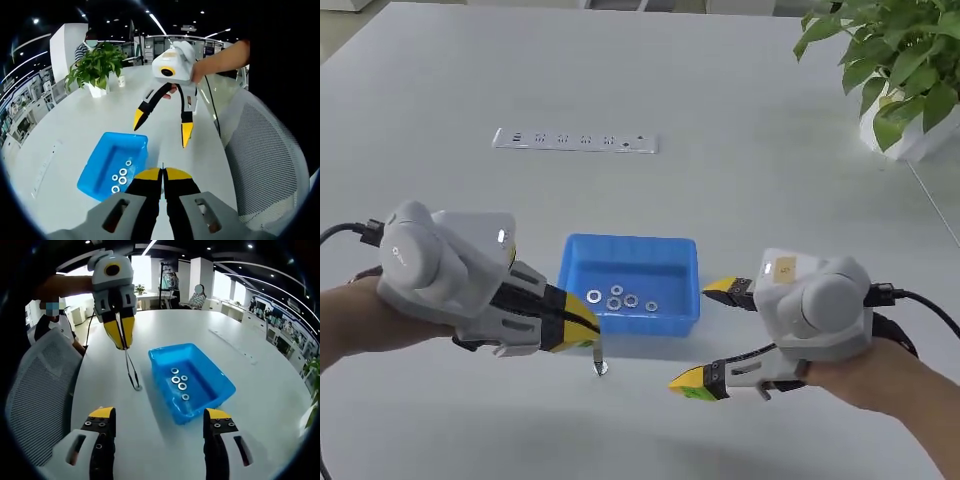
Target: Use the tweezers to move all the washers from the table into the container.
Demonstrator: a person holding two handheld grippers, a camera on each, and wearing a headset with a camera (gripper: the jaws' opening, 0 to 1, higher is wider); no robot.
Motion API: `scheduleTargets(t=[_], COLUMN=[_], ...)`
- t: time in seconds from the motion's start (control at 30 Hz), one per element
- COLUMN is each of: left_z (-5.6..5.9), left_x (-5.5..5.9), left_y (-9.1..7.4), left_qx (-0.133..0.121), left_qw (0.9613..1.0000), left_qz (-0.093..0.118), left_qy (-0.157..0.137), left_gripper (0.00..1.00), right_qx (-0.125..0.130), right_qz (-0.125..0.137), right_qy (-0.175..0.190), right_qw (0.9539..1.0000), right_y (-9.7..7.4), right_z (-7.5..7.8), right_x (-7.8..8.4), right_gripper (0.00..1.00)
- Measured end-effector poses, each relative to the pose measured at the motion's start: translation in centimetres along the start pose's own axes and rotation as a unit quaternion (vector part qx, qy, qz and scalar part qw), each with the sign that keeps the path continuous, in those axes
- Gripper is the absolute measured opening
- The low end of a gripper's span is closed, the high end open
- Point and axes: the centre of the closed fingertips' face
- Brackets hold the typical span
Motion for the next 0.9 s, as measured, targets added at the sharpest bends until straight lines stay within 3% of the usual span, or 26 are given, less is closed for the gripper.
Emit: scheduleTargets(t=[0.17, 0.33, 0.43, 0.9], left_z=[0.0, -0.1, -0.2, -0.1], left_x=[0.0, 0.1, 0.2, 0.5], left_y=[0.0, 0.0, -0.1, -0.2], left_qx=[0.002, 0.006, 0.01, 0.033], left_qw=[1.0, 1.0, 0.9998, 0.9985], left_qz=[-0.001, -0.006, -0.014, -0.034], left_qy=[-0.001, 0.003, 0.011, 0.029], left_gripper=[0.05, 0.05, 0.05, 0.05], right_qx=[-0.003, -0.019, -0.03, -0.065], right_qz=[-0.001, 0.015, 0.028, 0.037], right_qy=[-0.004, -0.034, -0.075, -0.114], right_qw=[1.0, 0.9991, 0.9964, 0.9907], right_y=[0.1, 0.6, 1.1, 3.7], right_z=[-0.2, -1.4, -2.3, -4.0], right_x=[-0.1, -1.3, -2.3, -4.9], right_gripper=[0.71, 0.64, 0.56, 0.42])
Point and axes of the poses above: the centre of the closed fingertips' face, and the gripper's own axes: y roughly forward along the fingers, z roughly to its right, x roughly out of its underside, and after that the axes turned 13 degrees about -z, right-handed
